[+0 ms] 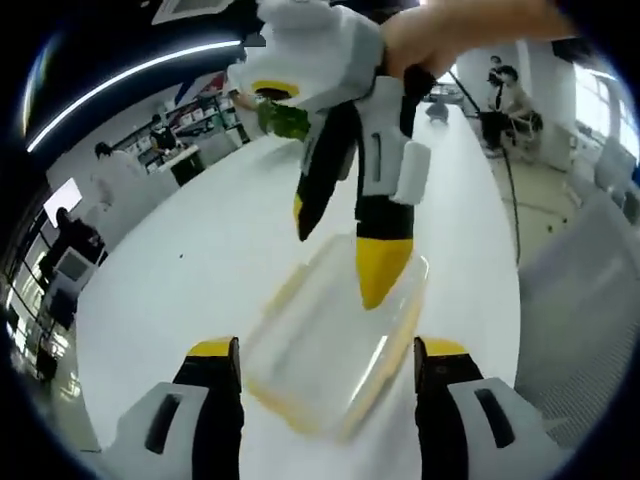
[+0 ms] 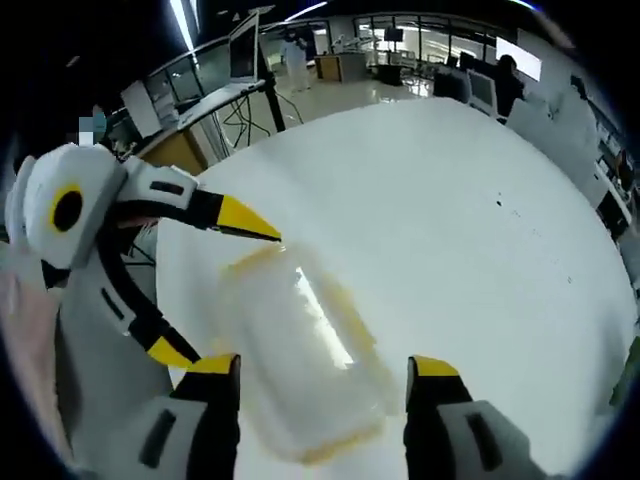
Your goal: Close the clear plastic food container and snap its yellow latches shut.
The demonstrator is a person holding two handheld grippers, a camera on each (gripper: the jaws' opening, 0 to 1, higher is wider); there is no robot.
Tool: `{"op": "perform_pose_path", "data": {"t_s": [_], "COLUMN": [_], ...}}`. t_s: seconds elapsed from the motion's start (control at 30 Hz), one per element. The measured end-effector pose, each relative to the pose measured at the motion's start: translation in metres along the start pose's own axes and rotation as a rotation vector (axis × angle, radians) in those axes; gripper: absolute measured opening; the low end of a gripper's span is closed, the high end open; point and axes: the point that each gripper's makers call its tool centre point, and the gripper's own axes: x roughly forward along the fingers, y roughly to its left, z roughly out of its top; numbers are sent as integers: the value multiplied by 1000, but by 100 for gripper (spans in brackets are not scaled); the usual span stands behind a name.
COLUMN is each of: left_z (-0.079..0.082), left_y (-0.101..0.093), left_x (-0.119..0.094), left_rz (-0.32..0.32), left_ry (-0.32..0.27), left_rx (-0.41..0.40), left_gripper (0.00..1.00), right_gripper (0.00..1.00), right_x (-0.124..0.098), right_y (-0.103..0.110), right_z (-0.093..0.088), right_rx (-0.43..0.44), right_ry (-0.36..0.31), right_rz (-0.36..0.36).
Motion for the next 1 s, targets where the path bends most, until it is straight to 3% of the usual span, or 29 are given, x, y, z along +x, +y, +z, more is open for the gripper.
{"op": "perform_pose_path", "data": {"t_s": [0.13, 0.2, 0.4, 0.5, 0.57, 0.83, 1.0], "left_z": [-10, -12, -24, -27, -30, -35, -38], "left_y": [6, 7, 9, 9, 8, 7, 21], "left_x": [-2, -2, 0, 1, 2, 5, 6], "left_rz": [19, 17, 21, 20, 18, -2, 12], "left_ry": [14, -5, 16, 20, 28, 38, 44], "left_rx": [-44, -122, -146, -163, -172, -178, -185], "left_gripper": [69, 68, 68, 68, 67, 63, 63], "right_gripper": [66, 65, 63, 57, 57, 54, 54], "right_x": [-5, -7, -5, -2, 1, 2, 8], "right_y": [0, -4, -5, -3, -3, -7, -12], "right_z": [-11, -18, -37, -42, -40, -35, -23], "right_rx": [96, 114, 158, 197, 242, 263, 261], "right_ry": [-21, -18, -20, -30, -60, -84, -94], "right_rz": [-22, -46, -79, -77, -67, -61, -56]}}
